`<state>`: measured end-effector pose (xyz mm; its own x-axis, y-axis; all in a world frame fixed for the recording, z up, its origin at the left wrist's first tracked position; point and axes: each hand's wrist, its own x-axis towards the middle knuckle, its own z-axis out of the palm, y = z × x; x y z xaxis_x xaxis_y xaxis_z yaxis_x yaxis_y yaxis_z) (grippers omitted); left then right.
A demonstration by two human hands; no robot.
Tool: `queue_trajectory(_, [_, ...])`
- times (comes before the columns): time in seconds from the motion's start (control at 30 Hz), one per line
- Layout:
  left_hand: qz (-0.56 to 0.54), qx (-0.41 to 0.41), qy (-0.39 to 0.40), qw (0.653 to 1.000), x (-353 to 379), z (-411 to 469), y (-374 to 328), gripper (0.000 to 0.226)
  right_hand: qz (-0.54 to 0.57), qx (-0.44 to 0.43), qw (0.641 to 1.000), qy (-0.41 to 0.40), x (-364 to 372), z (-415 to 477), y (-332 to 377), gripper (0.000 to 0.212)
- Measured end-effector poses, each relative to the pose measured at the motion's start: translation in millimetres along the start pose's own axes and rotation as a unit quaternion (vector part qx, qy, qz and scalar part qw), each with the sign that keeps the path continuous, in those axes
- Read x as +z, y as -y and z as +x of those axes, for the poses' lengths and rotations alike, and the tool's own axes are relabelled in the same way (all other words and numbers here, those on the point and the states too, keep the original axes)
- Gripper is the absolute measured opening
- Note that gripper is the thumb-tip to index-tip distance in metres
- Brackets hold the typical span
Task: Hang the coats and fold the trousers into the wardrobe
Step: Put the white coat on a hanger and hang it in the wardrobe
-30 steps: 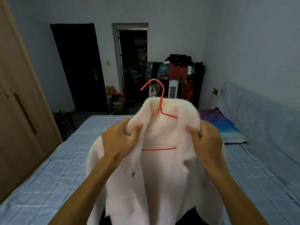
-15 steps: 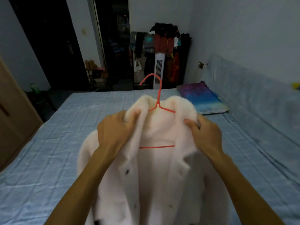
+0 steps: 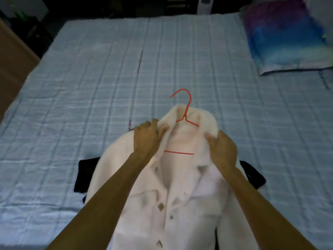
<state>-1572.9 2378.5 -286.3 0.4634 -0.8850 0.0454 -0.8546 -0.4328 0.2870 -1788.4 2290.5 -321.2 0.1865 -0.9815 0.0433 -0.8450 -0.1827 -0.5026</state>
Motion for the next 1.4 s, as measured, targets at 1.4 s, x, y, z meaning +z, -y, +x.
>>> queue_trajectory(1.4, [-0.414, -0.283, 0.004, 0.865, 137, -61, 15, 0.024, -0.091, -0.185, 0.973, 0.109, 150, -26, -19, 0.033])
